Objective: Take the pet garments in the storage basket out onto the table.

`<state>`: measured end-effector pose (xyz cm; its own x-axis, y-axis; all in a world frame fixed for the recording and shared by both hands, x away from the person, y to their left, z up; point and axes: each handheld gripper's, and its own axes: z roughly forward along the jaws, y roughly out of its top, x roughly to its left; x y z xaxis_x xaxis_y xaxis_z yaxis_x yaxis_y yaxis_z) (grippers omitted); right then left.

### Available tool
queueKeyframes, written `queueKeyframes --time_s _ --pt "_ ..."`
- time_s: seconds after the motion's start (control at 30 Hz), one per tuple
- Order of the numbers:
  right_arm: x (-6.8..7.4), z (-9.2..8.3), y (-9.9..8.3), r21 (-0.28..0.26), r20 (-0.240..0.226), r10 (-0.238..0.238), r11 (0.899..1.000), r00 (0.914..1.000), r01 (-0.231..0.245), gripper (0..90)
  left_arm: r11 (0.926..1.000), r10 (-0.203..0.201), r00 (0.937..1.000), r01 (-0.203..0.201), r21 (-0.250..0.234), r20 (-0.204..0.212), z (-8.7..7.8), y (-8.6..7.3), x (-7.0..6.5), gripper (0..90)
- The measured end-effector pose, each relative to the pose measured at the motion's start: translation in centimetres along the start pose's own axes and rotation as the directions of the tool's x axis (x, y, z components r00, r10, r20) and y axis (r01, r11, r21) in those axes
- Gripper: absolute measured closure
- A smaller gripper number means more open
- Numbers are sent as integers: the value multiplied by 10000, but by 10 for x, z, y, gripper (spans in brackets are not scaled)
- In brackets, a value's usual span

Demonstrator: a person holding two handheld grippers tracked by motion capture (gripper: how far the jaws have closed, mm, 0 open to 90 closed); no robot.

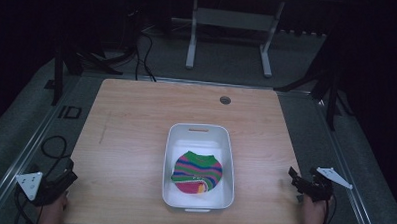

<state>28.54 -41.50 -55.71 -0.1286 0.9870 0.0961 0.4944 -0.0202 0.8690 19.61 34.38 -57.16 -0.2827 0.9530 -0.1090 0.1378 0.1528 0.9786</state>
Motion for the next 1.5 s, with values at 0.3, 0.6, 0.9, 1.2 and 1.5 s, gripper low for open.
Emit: queueKeyframes --time_s 0.3,0.6,0.9,1.2,1.5 --pt "4 3 1 385 112 -371 9986 9992 366 141 10000 1 10000 -1 22 -4 0 0 0 12" --pt "-4 4 1 999 -1254 -930 9894 9877 1058 135 10000 -38 10000 38 71 -1 0 0 1 12" --pt "-16 -1 7 1732 -3174 -1876 9523 9296 2514 136 10000 -29 10000 30 68 -24 0 0 1 12" --pt "-13 -2 13 2108 -5159 -2815 8737 8091 4384 130 10000 -40 10000 40 70 -39 0 0 1 12" --pt "14 -4 20 2168 -6326 -3156 8046 7073 5529 113 10000 -59 10000 59 75 -20 0 0 1 12"
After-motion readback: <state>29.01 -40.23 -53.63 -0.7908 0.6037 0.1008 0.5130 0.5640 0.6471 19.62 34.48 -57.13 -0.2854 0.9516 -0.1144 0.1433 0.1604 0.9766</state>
